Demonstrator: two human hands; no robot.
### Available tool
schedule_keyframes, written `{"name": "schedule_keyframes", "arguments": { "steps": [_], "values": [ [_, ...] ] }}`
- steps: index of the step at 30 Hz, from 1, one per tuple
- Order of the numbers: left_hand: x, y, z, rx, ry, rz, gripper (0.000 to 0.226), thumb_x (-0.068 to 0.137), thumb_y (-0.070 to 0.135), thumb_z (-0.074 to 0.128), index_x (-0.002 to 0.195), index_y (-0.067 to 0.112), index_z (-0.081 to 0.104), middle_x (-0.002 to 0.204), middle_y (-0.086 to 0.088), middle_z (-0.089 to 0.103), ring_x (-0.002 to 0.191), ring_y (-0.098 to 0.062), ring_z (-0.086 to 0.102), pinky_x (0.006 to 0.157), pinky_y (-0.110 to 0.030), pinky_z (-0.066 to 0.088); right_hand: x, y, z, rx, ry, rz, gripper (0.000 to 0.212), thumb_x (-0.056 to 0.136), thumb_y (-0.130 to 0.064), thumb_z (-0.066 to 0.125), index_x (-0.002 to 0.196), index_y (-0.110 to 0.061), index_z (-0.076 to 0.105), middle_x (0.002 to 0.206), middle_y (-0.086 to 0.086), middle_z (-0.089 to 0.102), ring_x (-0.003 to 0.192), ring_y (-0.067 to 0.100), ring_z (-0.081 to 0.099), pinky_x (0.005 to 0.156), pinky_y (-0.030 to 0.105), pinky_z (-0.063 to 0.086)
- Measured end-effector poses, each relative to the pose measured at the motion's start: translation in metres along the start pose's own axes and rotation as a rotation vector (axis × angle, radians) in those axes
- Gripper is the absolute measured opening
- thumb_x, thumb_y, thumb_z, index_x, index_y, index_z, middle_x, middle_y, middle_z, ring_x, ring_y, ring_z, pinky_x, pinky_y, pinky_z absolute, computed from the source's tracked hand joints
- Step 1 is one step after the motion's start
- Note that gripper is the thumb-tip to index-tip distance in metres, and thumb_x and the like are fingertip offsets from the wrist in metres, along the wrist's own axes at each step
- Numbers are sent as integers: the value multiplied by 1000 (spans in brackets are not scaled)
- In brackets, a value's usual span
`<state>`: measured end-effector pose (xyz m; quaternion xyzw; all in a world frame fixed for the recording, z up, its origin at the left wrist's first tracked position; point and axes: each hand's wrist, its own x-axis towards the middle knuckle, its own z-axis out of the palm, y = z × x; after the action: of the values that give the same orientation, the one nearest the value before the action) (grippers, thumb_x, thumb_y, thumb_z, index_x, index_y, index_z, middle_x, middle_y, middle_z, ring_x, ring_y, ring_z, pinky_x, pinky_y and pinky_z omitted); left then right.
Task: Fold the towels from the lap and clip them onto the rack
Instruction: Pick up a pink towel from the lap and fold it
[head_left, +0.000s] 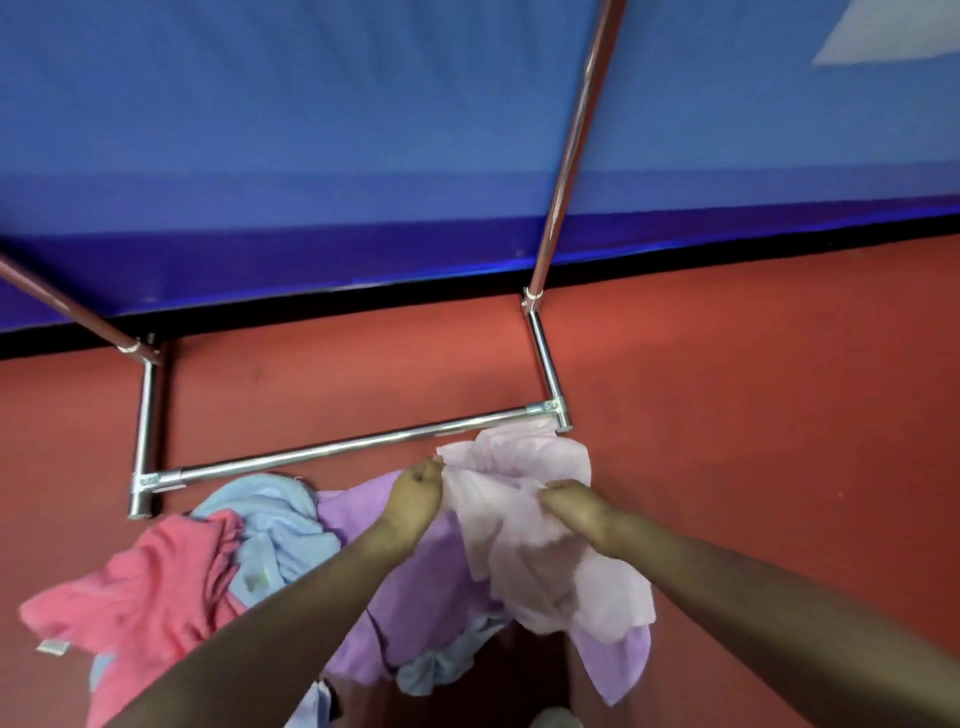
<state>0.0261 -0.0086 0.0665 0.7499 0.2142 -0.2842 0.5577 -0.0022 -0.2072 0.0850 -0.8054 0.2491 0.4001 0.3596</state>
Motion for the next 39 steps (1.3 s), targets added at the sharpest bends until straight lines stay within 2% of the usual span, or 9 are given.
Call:
{"name": "schedule_keyframes", "arguments": {
  "steps": [3, 6, 8, 11, 16, 23, 27, 32, 39],
  "values": [
    [-33, 59, -15, -211, -17, -55, 37, 104, 18, 37, 77, 11, 60, 48, 8, 55, 49, -9, 53, 41, -13, 40, -34, -31, -20, 148, 11, -31, 31, 98, -17, 43, 68, -27, 40, 74, -8, 41, 64, 3, 38, 59, 14, 32],
    [-69, 98, -29, -381, -112, -70, 36, 104, 22, 36, 108, -1, 63, 77, -10, 72, 66, -17, 66, 54, -23, 53, -71, -54, -33, 183, 37, -115, 31, 97, -17, 42, 69, -29, 41, 73, -11, 44, 63, 0, 41, 59, 16, 37],
    [-98, 112, -40, -457, -180, -63, 40, 103, 27, 38, 112, -6, 60, 103, -24, 68, 87, -30, 66, 67, -33, 56, -96, -67, -35, 171, 100, -221, 29, 93, -17, 47, 65, -25, 50, 61, -11, 53, 56, -1, 47, 54, 14, 38],
    [-139, 126, -55, -521, -248, -6, 37, 101, 33, 44, 85, 3, 59, 83, -19, 67, 72, -26, 67, 69, -34, 55, -125, -73, -37, 182, 197, -398, 28, 86, -16, 53, 59, -19, 52, 63, -2, 52, 69, 16, 48, 70, 33, 41],
    [-224, 145, -74, -653, -465, 103, 39, 95, 35, 46, 72, 7, 58, 72, -12, 61, 66, -20, 63, 69, -31, 50, -210, -72, -29, 134, 409, -649, 19, 87, -11, 53, 79, -25, 61, 83, -3, 60, 75, 15, 57, 73, 24, 44],
    [-289, 151, -89, -740, -290, 296, 34, 101, 28, 40, 75, 11, 51, 62, -4, 57, 56, -13, 60, 59, -23, 51, -306, -74, 8, 392, 57, -806, 21, 90, -36, 52, 79, -20, 60, 79, -2, 57, 77, 9, 53, 72, 29, 42],
    [-298, 153, -124, -863, -234, 363, 35, 102, 32, 36, 80, 10, 52, 69, -6, 59, 66, -17, 62, 65, -26, 53, -318, -74, 22, 381, -7, -803, 17, 92, -20, 58, 75, -16, 60, 64, -13, 59, 62, -4, 53, 63, 18, 41],
    [-304, 151, -149, -907, -173, 416, 37, 102, 32, 35, 80, 10, 53, 65, -4, 60, 66, -16, 61, 72, -31, 48, -315, -70, 29, 266, -83, -670, 7, 89, -22, 61, 88, -18, 67, 77, -9, 65, 69, 1, 58, 59, 10, 43],
    [-283, 133, -166, -923, 78, 357, 44, 98, 35, 42, 112, -4, 57, 113, -23, 63, 107, -30, 62, 104, -40, 44, -308, -101, -4, 1135, 28, -713, 16, 92, -17, 54, 91, -6, 66, 90, 10, 66, 85, 23, 62, 76, 31, 47]
  ]
}}
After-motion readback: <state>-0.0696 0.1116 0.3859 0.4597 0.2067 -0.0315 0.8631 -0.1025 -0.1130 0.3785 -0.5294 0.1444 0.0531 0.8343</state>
